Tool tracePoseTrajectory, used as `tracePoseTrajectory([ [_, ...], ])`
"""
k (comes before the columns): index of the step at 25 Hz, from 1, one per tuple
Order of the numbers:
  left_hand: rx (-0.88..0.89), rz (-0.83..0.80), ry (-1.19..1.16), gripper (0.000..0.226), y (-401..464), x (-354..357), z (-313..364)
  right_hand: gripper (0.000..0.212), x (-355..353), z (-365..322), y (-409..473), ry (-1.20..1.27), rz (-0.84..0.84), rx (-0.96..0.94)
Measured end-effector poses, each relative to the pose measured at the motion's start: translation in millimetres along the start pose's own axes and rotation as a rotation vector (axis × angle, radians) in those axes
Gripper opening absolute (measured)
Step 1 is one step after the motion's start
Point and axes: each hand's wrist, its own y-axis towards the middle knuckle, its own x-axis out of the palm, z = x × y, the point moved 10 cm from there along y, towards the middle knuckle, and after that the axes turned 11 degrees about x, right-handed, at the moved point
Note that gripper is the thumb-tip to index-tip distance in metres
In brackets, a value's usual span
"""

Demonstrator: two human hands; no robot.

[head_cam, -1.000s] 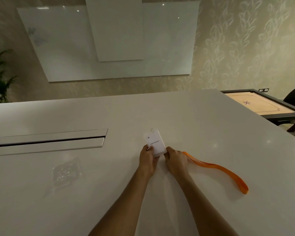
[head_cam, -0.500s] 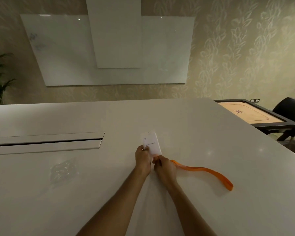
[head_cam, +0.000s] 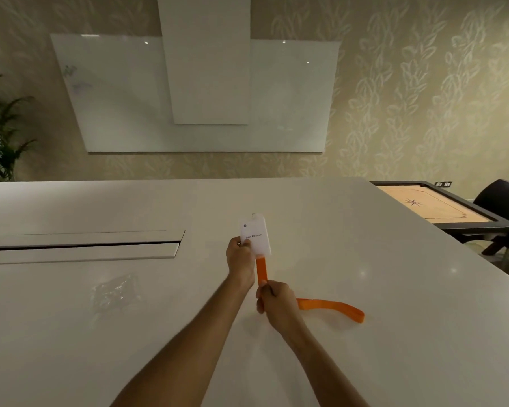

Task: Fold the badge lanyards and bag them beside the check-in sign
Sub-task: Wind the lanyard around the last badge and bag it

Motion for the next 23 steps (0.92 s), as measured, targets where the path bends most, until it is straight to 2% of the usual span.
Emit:
tracePoseTrajectory([
  [6,0.142,-0.016,0.082,0.011,7,-11,35,0.042,-3,-37,-29,-0.156,-0.029,-0.080],
  [13,0.263,-0.099,0.107,0.013,4,-5,64,0.045,-27,-106,-67,0.125,-0.280,-0.286],
  [16,0.207,-0.129,0.019,0.010,3,-5,66,0.043,-46,-141,-83,0.133,-0.276,-0.425],
  [19,0.264,-0.176,-0.023,0.018,-3,-1,77,0.036,-65,-171,-93,0.127,-0.228,-0.544],
  [23,0.329,-0.209,0.139,0.010,-10,0,77,0.028,-81,-200,-98,0.188,-0.263,-0.655],
])
